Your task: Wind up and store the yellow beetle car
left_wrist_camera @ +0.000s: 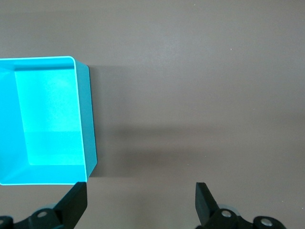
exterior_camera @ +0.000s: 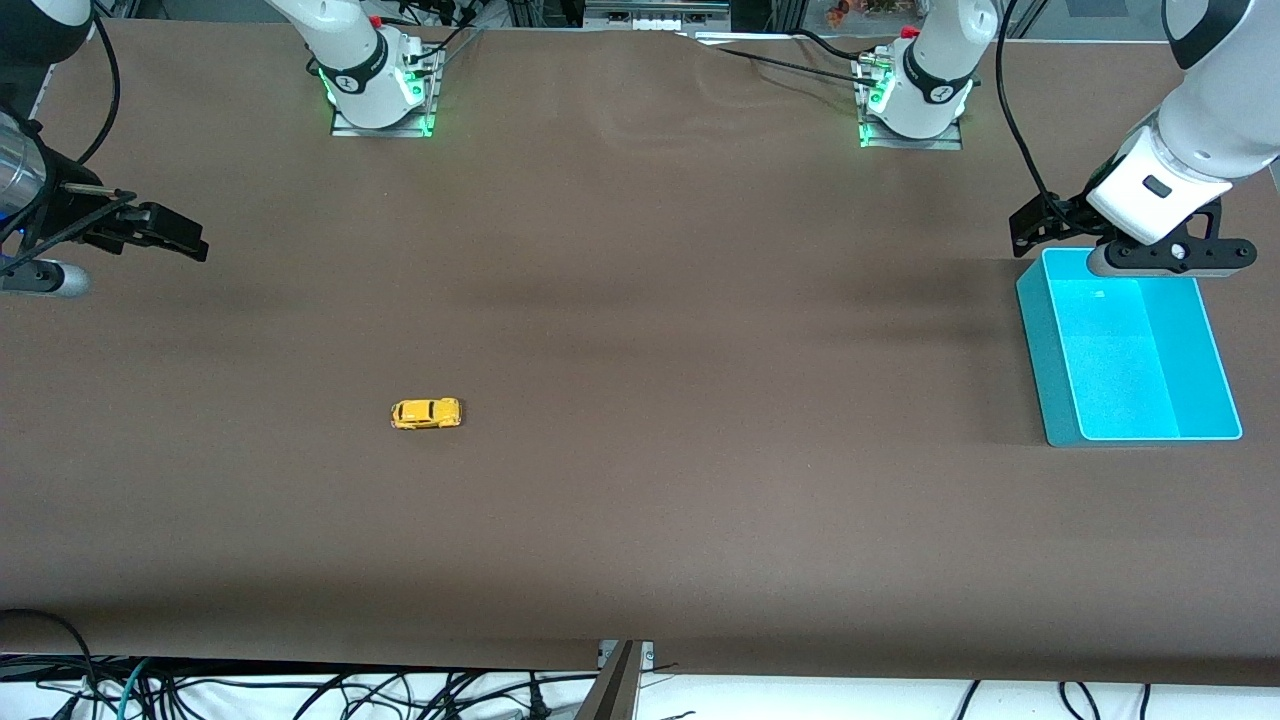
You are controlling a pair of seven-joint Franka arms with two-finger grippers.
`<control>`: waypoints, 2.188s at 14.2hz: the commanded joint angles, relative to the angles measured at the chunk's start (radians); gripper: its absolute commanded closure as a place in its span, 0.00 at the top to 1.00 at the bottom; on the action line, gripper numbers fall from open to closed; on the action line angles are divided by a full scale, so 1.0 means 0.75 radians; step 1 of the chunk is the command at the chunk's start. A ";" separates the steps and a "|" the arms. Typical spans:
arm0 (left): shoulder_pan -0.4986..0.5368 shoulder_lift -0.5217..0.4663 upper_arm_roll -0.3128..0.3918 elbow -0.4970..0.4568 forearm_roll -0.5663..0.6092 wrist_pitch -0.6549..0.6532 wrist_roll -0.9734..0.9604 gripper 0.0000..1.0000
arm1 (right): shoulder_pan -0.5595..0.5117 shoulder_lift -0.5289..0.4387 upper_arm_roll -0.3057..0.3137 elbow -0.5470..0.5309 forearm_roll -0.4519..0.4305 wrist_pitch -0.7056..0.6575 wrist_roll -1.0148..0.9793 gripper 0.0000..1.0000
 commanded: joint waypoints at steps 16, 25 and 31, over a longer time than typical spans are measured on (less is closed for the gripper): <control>0.010 0.006 0.001 0.038 -0.042 -0.037 -0.003 1.00 | -0.017 0.042 0.019 0.070 -0.016 -0.011 -0.003 0.99; 0.010 0.006 0.001 0.040 -0.040 -0.043 -0.005 1.00 | -0.019 0.044 0.019 0.070 -0.014 -0.002 -0.003 0.99; 0.008 -0.006 -0.025 0.044 -0.040 -0.057 -0.021 1.00 | -0.019 0.044 0.019 0.070 -0.014 -0.004 -0.003 0.99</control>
